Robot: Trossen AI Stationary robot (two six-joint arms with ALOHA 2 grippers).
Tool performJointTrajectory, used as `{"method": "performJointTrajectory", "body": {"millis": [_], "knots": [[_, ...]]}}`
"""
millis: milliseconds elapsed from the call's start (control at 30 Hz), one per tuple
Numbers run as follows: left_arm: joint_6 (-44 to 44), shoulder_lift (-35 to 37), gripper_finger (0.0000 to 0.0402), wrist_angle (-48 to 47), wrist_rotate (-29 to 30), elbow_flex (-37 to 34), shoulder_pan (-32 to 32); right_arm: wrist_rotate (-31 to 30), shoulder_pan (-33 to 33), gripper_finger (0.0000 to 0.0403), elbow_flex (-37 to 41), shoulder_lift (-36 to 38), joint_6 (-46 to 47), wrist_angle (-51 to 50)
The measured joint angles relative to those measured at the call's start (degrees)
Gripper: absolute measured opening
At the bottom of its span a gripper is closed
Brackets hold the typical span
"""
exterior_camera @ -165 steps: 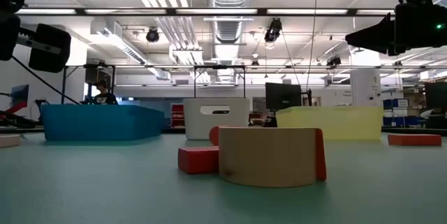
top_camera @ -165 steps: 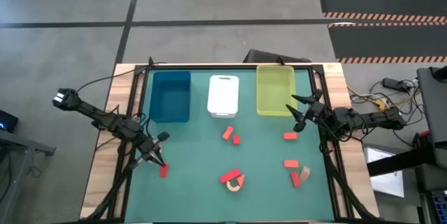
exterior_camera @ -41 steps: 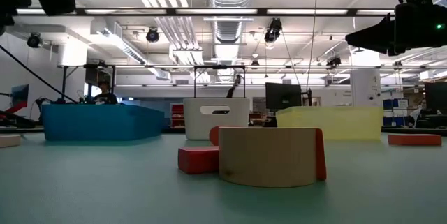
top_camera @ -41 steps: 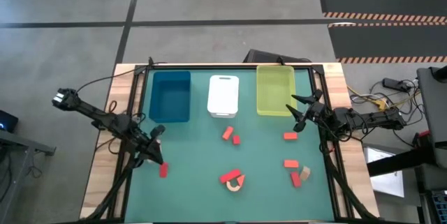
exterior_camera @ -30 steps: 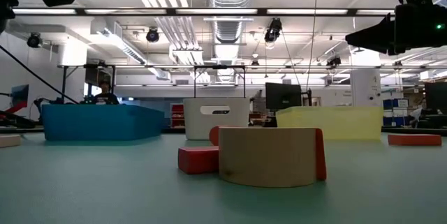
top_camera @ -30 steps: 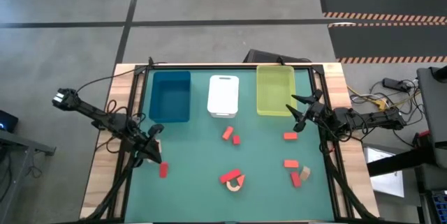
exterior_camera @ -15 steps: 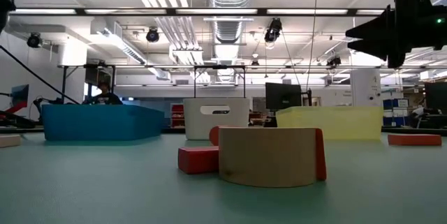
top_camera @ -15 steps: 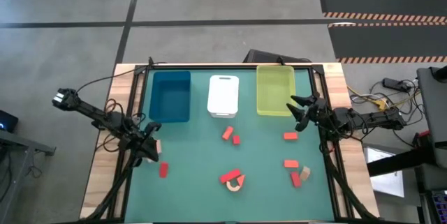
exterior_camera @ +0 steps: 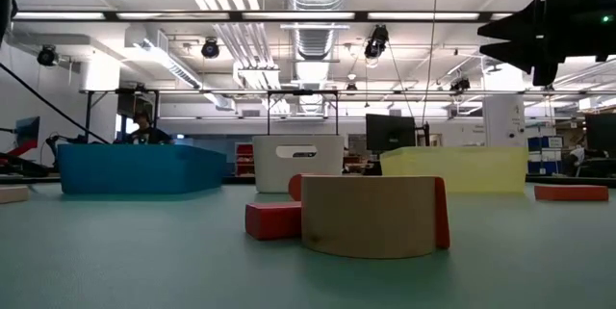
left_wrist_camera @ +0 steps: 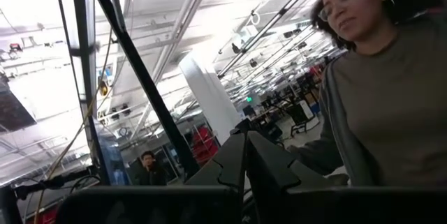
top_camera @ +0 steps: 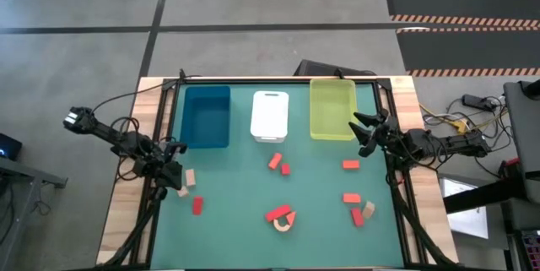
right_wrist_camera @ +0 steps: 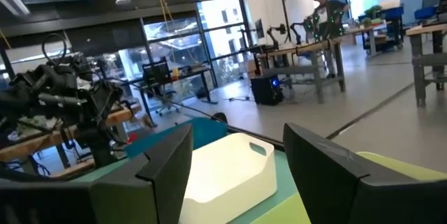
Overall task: Sort & place blocks by color
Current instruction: Put the top right orange block into the white bin
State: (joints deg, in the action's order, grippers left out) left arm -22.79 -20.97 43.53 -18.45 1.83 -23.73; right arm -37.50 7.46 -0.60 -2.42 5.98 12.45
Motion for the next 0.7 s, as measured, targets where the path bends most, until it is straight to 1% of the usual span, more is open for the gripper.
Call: {"method": "performJointTrajectory", "body": {"millis": [500, 567, 633, 700], "knots": [[-0.07, -0.04, 0.0, -0.04, 0.04, 0.0, 0.0, 0.0, 0.0, 0.0215, 0.0, 0.0, 0.06, 0.51], [-0.07, -0.04, 0.0, 0.02, 0.52, 0.0, 0.0, 0.02, 0.0, 0.0215, 0.02, 0.0, 2.35, 1.47], [-0.09, -0.02, 0.0, 0.94, 1.36, 0.0, 0.01, 0.84, 0.0, 0.0215, -0.07, 0.0, 4.11, 2.84], [-0.11, 0.0, 0.0, 2.1, 2.51, 0.02, 0.0, 3.14, 0.0, 0.0215, -0.47, 0.0, 4.47, 2.78]]}}
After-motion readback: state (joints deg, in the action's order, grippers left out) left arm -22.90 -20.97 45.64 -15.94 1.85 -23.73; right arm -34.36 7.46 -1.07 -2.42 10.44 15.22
